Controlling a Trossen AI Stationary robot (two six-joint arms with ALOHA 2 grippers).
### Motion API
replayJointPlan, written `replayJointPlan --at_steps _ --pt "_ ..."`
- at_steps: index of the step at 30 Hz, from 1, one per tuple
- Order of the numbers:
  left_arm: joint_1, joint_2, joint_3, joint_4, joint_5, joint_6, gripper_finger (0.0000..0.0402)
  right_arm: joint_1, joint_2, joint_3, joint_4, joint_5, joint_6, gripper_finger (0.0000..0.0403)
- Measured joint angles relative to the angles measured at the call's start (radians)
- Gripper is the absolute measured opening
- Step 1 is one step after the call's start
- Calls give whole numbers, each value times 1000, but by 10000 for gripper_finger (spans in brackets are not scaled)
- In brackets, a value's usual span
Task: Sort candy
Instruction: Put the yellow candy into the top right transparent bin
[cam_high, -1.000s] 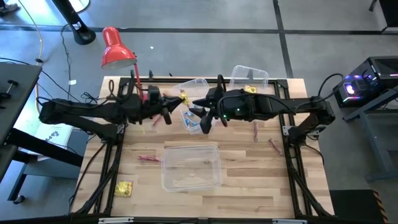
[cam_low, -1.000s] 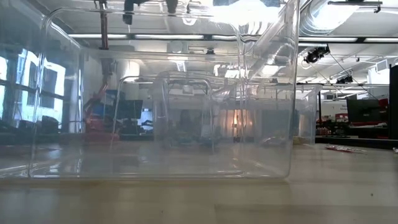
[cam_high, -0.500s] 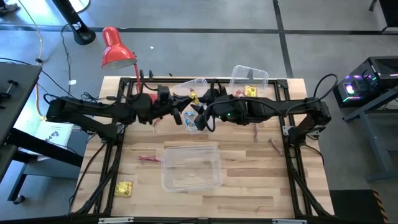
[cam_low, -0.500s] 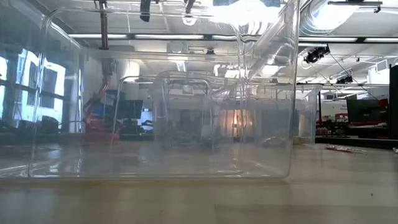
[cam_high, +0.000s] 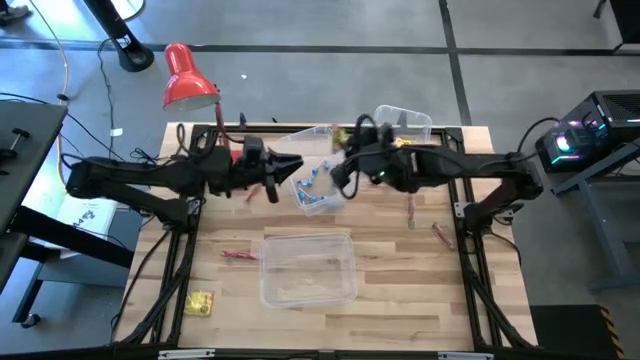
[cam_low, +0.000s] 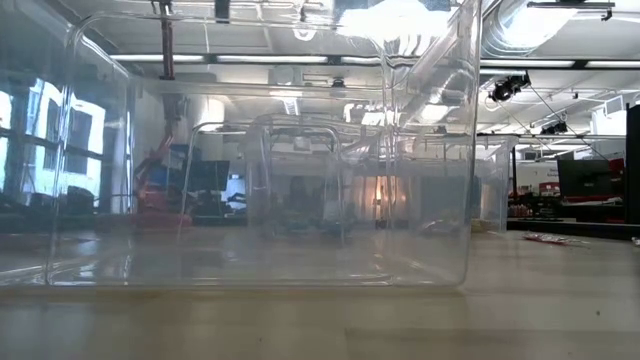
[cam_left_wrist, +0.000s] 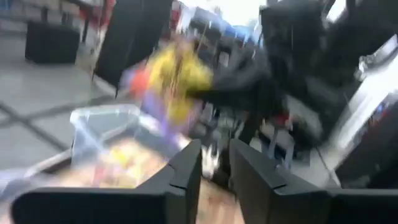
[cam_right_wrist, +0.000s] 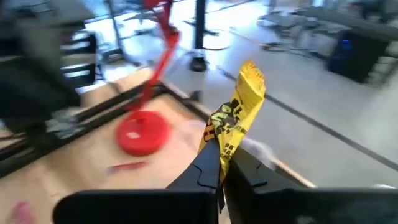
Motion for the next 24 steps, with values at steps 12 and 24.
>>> replayJointPlan --at_steps 12,24 --pt "-43 -155 -7 -769 162 -249 178 -222 -81 -3 -764 43 367 0" --pt "-256 -149 -254 -822 186 -633 201 -430 -73 -3 -701 -53 318 38"
